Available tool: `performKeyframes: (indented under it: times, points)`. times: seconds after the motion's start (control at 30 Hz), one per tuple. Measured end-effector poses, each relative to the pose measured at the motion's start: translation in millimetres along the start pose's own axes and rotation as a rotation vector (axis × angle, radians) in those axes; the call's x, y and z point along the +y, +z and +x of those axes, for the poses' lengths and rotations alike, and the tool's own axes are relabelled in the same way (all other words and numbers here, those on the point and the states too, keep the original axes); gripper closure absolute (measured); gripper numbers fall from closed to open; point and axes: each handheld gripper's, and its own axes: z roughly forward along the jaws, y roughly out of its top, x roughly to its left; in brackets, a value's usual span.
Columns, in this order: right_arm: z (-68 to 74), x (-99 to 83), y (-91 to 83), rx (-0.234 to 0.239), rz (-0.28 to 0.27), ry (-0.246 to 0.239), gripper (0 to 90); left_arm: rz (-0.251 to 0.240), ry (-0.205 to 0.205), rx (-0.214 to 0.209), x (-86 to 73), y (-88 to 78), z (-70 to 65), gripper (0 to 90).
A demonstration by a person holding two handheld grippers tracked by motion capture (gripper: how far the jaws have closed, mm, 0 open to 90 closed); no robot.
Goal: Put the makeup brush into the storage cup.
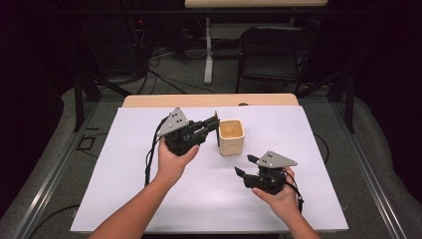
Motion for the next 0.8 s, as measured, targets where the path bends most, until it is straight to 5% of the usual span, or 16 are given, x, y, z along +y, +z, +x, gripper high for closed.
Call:
performKeyframes:
  times: [0.4, 0.77, 0.8]
  points:
    - [-8.4, -17.7, -18.4, -0.094, -0.069, 0.015, 36.5, -0.028, 0.001, 0.05, 14.6, 8.9, 0.2, 83.8]
    - [-10.6, -24.3, -16.7, -0.101, -0.067, 0.022, 34.5, -0.025, 0.014, 0.066, 16.8, 17.2, 3.1, 83.8]
    - [-10.6, -24.3, -16.7, -0.101, -0.067, 0.022, 34.5, -0.021, 0.038, 0.07, 20.0, 24.7, 5.0, 83.8]
